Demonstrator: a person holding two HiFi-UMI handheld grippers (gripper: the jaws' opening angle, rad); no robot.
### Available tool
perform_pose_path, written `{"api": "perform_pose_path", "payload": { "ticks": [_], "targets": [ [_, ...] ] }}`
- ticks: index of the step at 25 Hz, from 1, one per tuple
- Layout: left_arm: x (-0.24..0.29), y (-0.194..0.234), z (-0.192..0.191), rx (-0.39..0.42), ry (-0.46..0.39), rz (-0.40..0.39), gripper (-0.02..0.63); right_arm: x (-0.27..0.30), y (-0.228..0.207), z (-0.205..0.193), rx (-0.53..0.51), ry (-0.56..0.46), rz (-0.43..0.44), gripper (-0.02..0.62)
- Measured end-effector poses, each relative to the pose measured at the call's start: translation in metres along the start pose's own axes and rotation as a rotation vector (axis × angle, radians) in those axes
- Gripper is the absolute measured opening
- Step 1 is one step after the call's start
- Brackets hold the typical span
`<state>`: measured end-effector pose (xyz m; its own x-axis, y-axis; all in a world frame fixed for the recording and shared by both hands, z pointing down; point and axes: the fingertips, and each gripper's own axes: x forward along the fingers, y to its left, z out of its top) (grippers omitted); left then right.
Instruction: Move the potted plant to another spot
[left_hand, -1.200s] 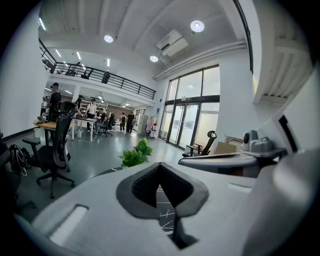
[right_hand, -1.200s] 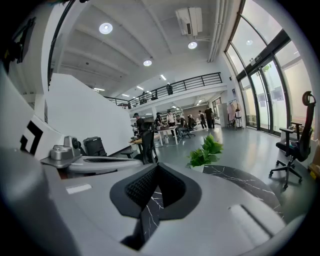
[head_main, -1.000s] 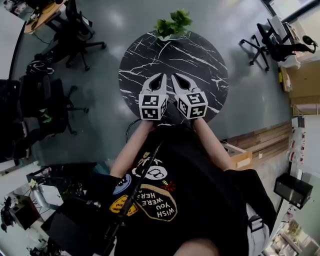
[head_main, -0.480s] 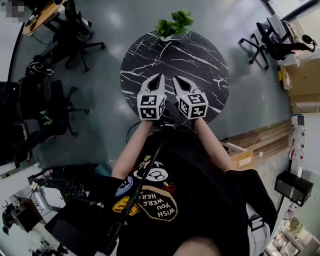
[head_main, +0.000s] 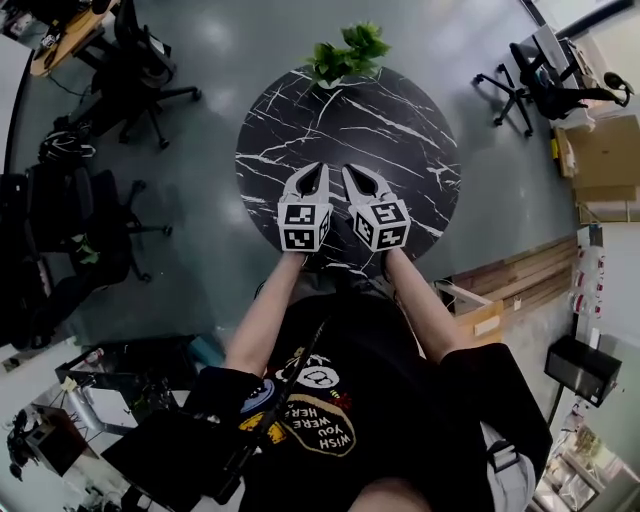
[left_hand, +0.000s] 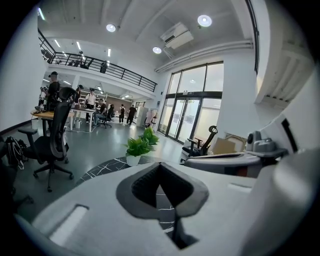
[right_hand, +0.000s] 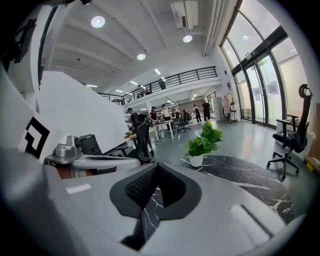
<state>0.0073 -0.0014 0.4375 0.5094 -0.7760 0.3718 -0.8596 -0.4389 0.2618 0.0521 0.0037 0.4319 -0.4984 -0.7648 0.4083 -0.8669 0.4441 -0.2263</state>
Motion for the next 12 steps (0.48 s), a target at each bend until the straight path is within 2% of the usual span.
{"api": "perform_pose_path", "payload": {
  "ticks": [4, 9, 12],
  "targets": [
    [0.035, 0.007, -0.008, 0.011, -0.008, 0.002, 0.003, 0.027, -0.034, -0.003, 0.023, -0.011, 0.005, 0.002],
    [0.086, 0.027, -0.03, -0.004, 0.027, 0.045, 0.003, 0.073, -0.077, -0.015, 0.028, -0.001, 0.023, 0.003],
    [0.117, 0.045, -0.042, 0.013, 0.039, 0.065, 0.003, 0.107, -0.099, -0.031, 0.031, 0.02, 0.011, 0.003]
  ]
}}
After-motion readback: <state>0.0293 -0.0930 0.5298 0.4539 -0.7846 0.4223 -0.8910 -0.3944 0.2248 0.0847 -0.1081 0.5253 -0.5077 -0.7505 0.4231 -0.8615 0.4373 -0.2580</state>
